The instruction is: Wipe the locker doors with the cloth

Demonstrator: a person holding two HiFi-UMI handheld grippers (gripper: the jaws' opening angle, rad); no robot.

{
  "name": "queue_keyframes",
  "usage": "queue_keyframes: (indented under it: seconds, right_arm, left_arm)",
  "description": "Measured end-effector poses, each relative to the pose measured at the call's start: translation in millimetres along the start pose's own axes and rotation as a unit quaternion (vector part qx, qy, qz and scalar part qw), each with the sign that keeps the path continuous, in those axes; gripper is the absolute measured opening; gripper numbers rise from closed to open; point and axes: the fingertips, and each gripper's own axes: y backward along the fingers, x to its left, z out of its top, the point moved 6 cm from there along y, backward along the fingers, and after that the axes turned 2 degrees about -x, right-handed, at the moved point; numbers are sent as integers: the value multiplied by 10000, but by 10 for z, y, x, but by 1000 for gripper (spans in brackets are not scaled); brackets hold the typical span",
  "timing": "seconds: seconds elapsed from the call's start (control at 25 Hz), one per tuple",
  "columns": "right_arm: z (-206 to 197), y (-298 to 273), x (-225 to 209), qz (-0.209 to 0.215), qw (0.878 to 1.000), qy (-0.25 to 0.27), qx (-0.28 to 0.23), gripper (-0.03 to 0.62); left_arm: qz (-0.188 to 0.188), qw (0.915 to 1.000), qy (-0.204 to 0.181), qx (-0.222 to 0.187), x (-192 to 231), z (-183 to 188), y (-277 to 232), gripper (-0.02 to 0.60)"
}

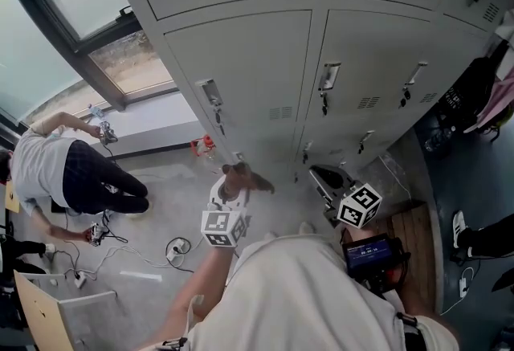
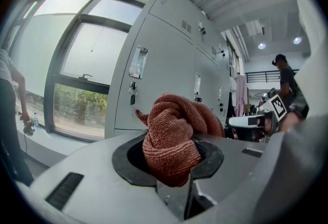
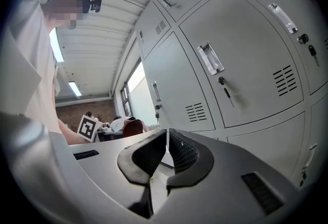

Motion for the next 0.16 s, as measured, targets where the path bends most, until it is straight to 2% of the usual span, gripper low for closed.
queue_keyframes:
  seconds: [0.16]
  right_arm:
    - [-19, -30, 0, 58, 10000, 3, 34, 28]
  left_arm:
    - [-7, 10000, -16, 34, 16, -25, 0, 107]
